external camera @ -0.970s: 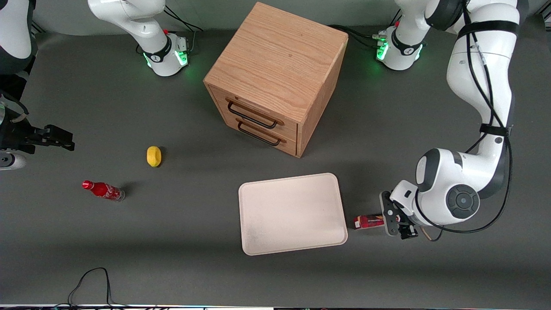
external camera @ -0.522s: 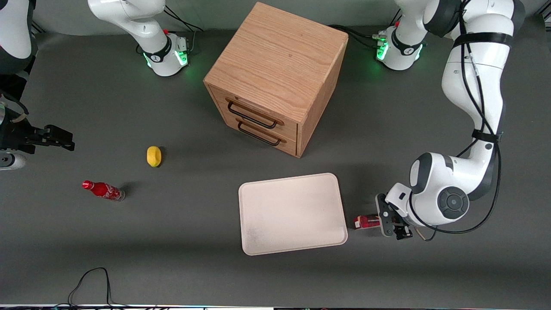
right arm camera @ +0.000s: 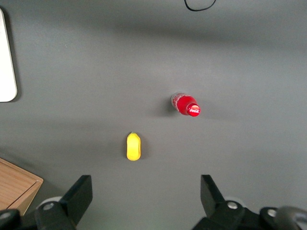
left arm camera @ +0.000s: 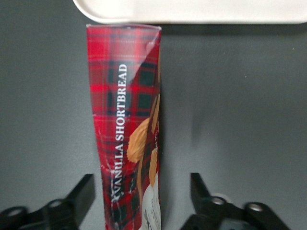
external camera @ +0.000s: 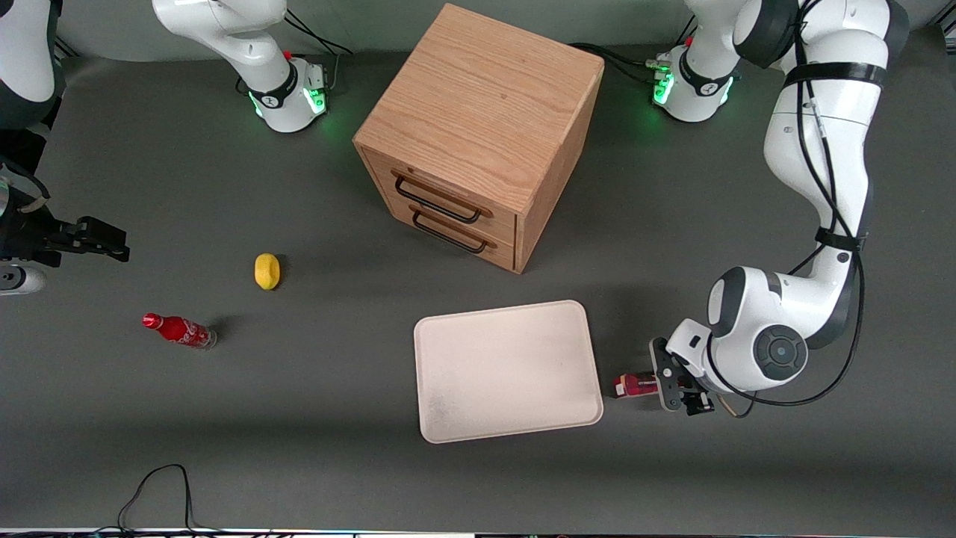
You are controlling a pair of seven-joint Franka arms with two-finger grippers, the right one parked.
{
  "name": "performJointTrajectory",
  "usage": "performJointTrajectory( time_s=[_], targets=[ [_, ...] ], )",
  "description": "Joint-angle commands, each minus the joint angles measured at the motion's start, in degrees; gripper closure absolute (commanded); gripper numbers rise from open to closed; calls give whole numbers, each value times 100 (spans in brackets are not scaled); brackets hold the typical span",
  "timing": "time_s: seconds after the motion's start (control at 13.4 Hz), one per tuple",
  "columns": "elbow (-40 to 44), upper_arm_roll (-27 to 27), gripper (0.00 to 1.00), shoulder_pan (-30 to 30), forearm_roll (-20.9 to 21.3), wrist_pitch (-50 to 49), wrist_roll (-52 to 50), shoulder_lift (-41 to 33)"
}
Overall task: Place red cookie box on tray
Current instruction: 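Lower the left gripper and close it around the cookie box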
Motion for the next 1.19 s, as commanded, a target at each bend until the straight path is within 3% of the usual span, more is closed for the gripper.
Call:
performJointTrajectory(
  time_s=[0.0,0.75,1.12],
  targets=[
    [-41,49,100,-50,123,108,-116,-19],
    [-23,40,100,-41,123,64,-108,-62],
    [126,40,100,-6,123,-847,-107,-448]
  ],
)
